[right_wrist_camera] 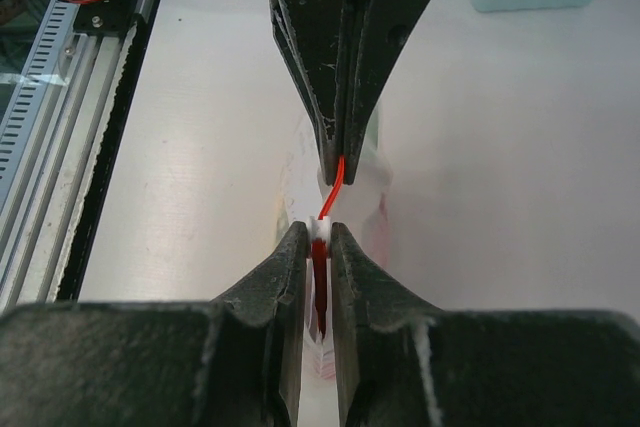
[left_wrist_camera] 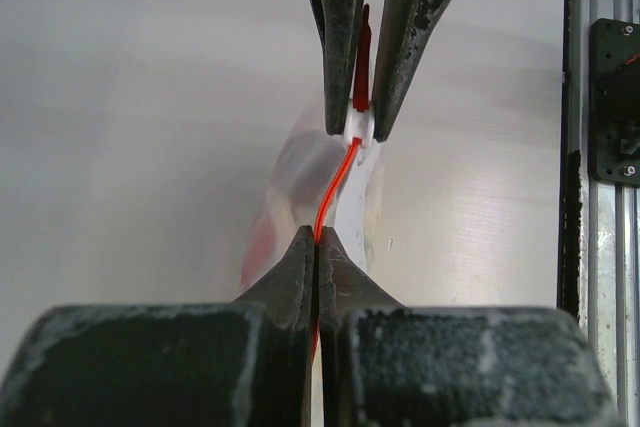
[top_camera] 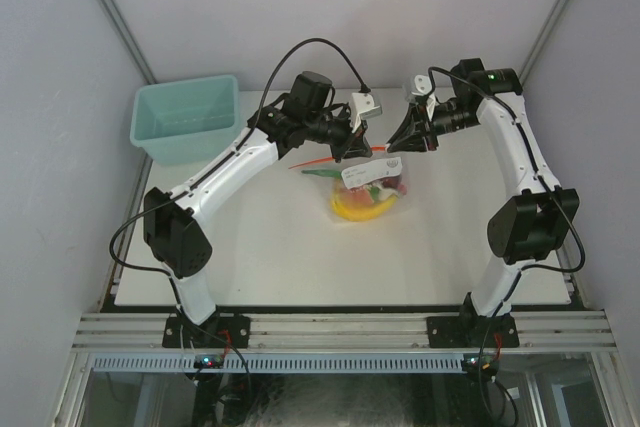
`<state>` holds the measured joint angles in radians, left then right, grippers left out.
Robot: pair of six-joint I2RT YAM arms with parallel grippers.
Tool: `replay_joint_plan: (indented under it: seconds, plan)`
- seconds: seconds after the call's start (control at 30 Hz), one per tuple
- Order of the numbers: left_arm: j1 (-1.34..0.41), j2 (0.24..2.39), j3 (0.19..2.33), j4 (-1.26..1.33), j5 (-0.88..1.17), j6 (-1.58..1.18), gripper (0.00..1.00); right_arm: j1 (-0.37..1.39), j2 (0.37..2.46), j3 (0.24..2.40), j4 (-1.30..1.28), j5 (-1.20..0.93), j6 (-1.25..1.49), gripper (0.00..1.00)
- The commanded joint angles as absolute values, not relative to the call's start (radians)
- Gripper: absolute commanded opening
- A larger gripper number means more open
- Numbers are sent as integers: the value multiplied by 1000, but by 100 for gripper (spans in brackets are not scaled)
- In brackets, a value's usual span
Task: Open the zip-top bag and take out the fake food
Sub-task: Unzip the zipper food storage bag at the center of the board.
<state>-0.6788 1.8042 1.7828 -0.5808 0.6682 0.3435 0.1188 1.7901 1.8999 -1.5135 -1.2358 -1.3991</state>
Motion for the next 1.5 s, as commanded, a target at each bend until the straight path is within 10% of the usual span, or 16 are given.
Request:
replay_joint_plan:
  seconds: [0.0,0.93,1.47]
  plan:
    - [-690,1735,1860,-514,722,352,0,148,1789,1914,-1488,-1304,-1375,12]
    - [-690,1740,1856,-487,744,332,0,178,1784,1870,-1379,-1310,-1250,13]
    - [-691,1740,1841,-484,748,333,0,48,1758,1911,-1506,-1335,-1375,54]
